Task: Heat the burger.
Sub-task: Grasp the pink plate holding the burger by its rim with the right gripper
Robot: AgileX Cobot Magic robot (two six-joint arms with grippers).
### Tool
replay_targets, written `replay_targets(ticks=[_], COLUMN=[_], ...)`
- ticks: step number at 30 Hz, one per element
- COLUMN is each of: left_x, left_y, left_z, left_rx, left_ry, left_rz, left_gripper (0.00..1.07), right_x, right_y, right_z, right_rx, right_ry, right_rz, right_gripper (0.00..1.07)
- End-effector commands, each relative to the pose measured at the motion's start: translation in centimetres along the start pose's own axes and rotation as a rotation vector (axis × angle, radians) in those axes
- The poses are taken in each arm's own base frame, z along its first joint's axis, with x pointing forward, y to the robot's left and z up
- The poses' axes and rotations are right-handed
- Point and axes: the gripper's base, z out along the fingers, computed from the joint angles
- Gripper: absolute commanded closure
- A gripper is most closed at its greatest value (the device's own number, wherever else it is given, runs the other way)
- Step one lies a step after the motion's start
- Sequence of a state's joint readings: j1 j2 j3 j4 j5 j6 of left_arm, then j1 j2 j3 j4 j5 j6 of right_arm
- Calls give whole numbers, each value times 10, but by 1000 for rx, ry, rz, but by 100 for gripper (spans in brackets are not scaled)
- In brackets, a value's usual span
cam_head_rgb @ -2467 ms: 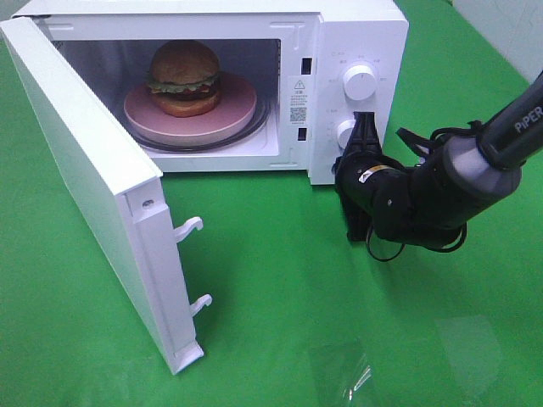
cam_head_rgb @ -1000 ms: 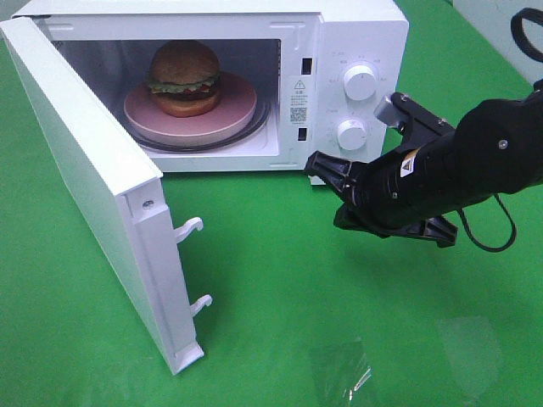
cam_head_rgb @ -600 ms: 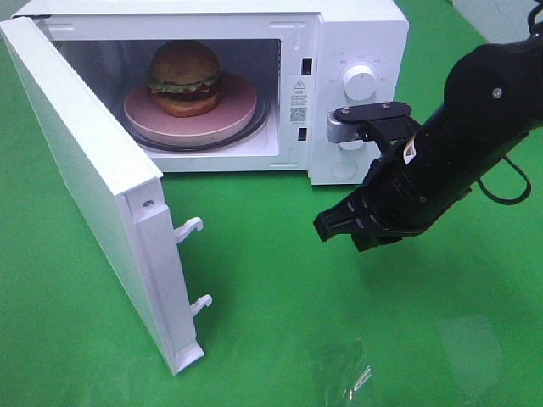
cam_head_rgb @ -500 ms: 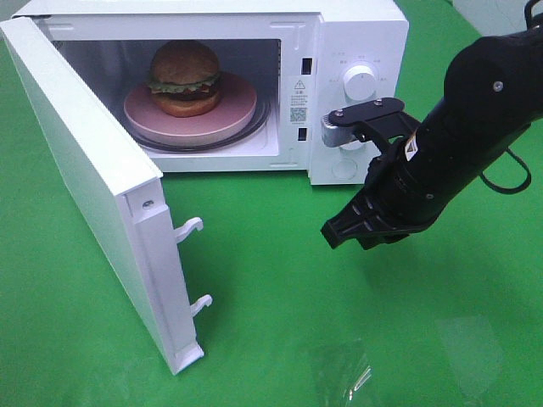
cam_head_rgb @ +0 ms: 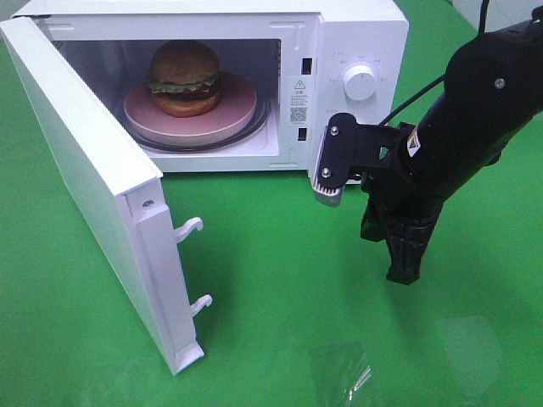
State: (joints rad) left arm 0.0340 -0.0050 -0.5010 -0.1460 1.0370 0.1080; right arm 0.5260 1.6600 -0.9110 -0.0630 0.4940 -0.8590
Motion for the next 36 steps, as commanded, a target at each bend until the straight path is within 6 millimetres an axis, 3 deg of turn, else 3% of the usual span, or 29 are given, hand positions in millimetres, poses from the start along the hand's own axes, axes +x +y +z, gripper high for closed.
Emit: replay_targets(ticks=[1,3,7,15,17,18,19,20,21,22,23,24,25,26,27,36], left_x=[1,1,1,1,1,1,1,1,1,1,1,1,1,1,1,1], left_y=[0,0,0,0,0,0,0,0,0,0,0,0,0,0,0,0], left_z=[-2,-2,-2,-2,-2,-2,-2,-2,-2,-2,-2,-2,-2,-2,-2,-2], left_rx=[1,1,1,1,1,1,1,1,1,1,1,1,1,1,1,1], left_ry=[-26,-26,-26,-26,-26,-26,-26,-26,-26,-26,-26,-26,-26,-26,-26,-26], left_rz=[-1,-1,-1,-1,-1,-1,-1,-1,-1,-1,-1,-1,-1,-1,-1,-1], left_gripper=[7,7,7,7,7,7,7,7,7,7,7,7,7,7,7,7], right_x=[-1,0,0,-1,-3,-6,-6,-10,-10,-13,-17,-17,-21,-21,-27,-53], right_y=[-2,-3,-6,-12,-13,-15,-15,-17,-17,-20,-19,-19,-18,-18,-16,-20], right_z=[-2,-2,-3,-3,-3,-4,-4,-4,-4,-5,-6,-6,-7,-7,-7,-7], right_rx=[15,23,55,123,141,173,173,210,210,246,262,262,284,284,289,319], right_ry=[-5,7,23,27,11,-21,-21,-55,-55,-82,-97,-97,-112,-112,-114,-148], right_rz=[-131,-302,-468,-577,-573,-549,-549,-528,-528,-521,-530,-530,-556,-556,-599,-650], right_gripper=[94,94,92,84,79,67,67,54,54,36,29,29,16,16,7,8])
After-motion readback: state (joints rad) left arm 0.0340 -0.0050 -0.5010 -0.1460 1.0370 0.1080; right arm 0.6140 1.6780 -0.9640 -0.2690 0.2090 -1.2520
